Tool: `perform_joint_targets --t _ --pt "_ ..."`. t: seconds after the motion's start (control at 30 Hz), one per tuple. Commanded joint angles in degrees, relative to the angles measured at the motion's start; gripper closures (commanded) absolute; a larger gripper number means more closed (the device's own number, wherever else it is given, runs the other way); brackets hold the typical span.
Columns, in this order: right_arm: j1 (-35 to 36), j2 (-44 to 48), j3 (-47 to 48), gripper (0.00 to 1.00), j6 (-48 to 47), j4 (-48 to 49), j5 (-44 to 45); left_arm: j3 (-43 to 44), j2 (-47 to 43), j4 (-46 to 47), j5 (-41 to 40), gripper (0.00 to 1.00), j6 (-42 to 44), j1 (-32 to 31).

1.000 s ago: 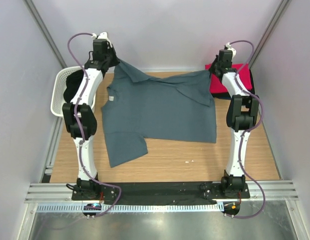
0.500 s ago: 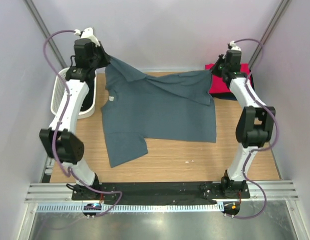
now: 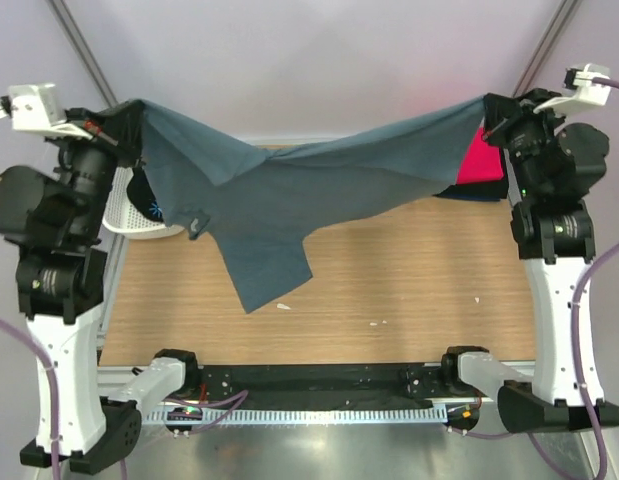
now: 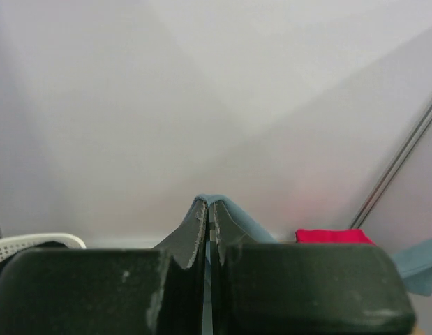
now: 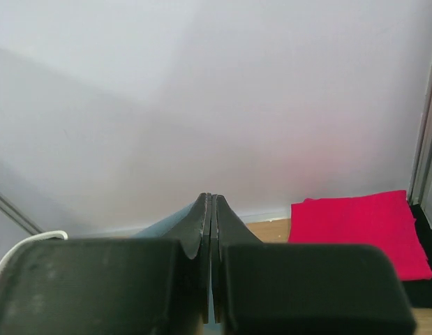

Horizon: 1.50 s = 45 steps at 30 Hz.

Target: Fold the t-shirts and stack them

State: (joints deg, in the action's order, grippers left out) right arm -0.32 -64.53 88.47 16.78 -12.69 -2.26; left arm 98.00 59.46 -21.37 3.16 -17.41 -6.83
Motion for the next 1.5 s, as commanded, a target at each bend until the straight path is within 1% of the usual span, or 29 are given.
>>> perform_joint_targets --t 0.0,0.2,0.43,0.53,0.6,0.63,0.73,0.9,0.93,1.03,1.1,1.3,1.37,1.4,1.43,1.47 --pt "0.05 2.91 -0.84 0.99 -0.96 -4.88 0.07 4.73 -2.59 -2.35 0.36 1.00 2.64 0.24" --pt "0.05 10.20 1.62 0.99 -1.74 -10.42 -0.29 11.42 -7.42 -6.31 0.36 1.00 3.79 0.24" --pt "0.05 13.55 12.50 0.99 -2.98 -20.95 0.67 19.77 -9.36 -10.10 -0.26 1.00 3.79 0.33" --pt "0.05 13.21 17.51 0.99 -3.06 -25.52 1.99 26.53 -6.83 -13.08 -0.35 1.00 3.79 0.33" --pt "0.05 12.33 19.98 0.99 -3.41 -27.64 4.45 31.18 -5.59 -14.84 -0.43 1.00 3.61 0.24" --pt "0.05 11.80 22.17 0.99 -3.50 -29.83 5.50 32.07 -4.98 -15.02 -0.61 1.00 3.35 0.24" --pt "-0.03 10.22 24.20 0.99 -3.24 -31.52 7.53 34.89 -2.60 -15.46 -0.78 1.00 2.82 0.24" --pt "0.05 8.11 24.91 0.99 -3.15 -32.22 11.93 38.67 4.25 -18.18 -2.72 1.00 2.82 0.24" --pt "0.05 7.50 25.17 0.99 -3.24 -32.57 12.10 38.76 5.56 -18.62 -4.55 1.00 2.56 0.24" --pt "0.05 4.52 23.69 0.99 -3.76 -31.97 13.07 38.24 10.57 -19.68 -4.83 1.00 2.47 0.24" --pt "0.05 3.28 21.85 0.99 -3.94 -30.13 14.12 36.22 14.25 -19.33 -5.09 1.00 2.64 0.24" --pt "0.05 -1.21 11.65 0.99 -3.51 -22.57 14.83 26.82 20.77 -13.89 -4.39 1.00 2.38 0.24" --pt "-0.03 -2.44 6.91 0.99 -2.54 -20.37 15.71 24.36 23.24 -11.52 -4.56 1.00 2.47 0.33" --pt "-0.03 -2.61 4.89 0.99 -2.19 -18.10 15.97 21.22 23.94 -10.55 -4.65 1.00 2.64 0.24" --pt "0.05 -2.79 0.09 0.99 -2.01 -16.68 16.67 19.36 24.73 -9.32 -4.57 1.00 2.64 0.33" --pt "-0.03 -2.97 -2.74 0.99 -1.57 -14.75 17.20 17.51 25.26 -6.52 -4.65 1.00 2.64 0.33"
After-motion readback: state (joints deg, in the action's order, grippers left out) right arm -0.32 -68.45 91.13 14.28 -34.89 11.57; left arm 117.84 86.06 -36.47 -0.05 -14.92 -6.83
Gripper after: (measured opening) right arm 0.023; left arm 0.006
